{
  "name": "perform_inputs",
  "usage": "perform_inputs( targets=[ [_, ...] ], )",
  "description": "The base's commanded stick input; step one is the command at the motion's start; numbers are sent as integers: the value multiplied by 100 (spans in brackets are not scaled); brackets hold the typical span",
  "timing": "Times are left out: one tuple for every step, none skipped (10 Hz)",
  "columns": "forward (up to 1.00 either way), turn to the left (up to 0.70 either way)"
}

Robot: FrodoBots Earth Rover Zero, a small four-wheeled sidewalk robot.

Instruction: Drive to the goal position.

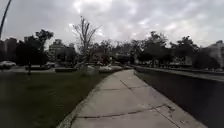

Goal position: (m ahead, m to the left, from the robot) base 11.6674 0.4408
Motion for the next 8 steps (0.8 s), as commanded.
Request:
perform_inputs(
  targets=[
    [100, -28],
    [100, -19],
    [100, -10],
    [100, -1],
    [100, 1],
    [100, 1],
    [100, 1],
    [100, 1]
  ],
)
